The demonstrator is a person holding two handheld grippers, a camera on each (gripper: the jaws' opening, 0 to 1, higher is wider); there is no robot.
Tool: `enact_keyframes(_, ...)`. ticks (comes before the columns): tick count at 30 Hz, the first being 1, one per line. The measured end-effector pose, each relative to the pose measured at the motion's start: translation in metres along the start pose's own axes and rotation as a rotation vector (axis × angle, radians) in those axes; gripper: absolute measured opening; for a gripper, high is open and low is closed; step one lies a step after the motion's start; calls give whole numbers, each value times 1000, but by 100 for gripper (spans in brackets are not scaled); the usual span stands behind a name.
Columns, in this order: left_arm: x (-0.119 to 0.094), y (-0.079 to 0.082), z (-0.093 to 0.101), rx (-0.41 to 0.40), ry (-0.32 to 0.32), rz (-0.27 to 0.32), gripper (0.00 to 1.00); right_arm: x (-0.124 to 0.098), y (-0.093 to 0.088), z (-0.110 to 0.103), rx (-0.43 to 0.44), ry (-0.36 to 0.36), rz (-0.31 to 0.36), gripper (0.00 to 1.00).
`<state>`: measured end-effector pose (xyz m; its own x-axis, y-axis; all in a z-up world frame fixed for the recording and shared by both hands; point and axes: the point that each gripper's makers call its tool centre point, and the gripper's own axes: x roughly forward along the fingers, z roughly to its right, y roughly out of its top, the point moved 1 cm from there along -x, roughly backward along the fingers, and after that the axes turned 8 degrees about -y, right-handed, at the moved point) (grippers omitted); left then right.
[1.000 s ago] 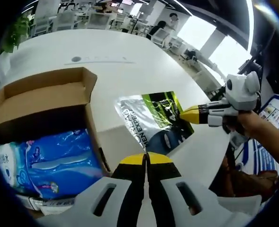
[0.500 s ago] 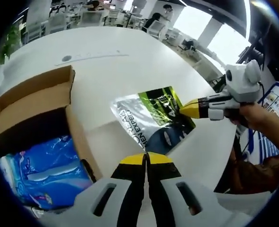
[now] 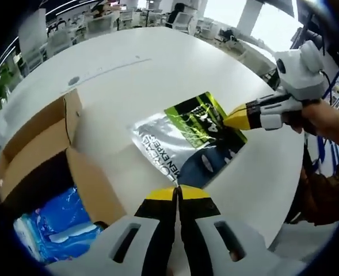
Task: Operate the shoe box by opening the lid, removing the specified soft item, and placing it in the target area until the item is outside and the box remains undamaged.
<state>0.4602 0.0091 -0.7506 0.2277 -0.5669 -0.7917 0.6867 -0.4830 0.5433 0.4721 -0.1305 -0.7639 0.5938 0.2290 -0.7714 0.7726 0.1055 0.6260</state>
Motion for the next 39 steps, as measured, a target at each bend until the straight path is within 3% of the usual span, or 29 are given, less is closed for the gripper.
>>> enact_keyframes(2, 1, 0, -2, 71, 19, -22, 0, 1, 0, 2, 12, 2, -1, 0)
enact_keyframes(7, 10, -1, -1, 137, 33, -63, 0, 5, -3, 4, 26, -2, -16, 0)
enact_keyframes(20, 26, -9, -4, 166, 33, -112, 1, 11, -8, 11, 74, -18, -29, 0)
enact_keyframes(28, 26, -4, -8, 189, 40, -96, 3, 13, -9, 15, 106, -31, -31, 0)
enact_keyframes(30, 23, 0, -11, 229, 54, -82, 4, 14, -10, 15, 110, -34, -32, 0)
enact_keyframes(39, 9, 16, -12, 174, 9, -6, 11, 18, -7, 11, 135, -38, -27, 0)
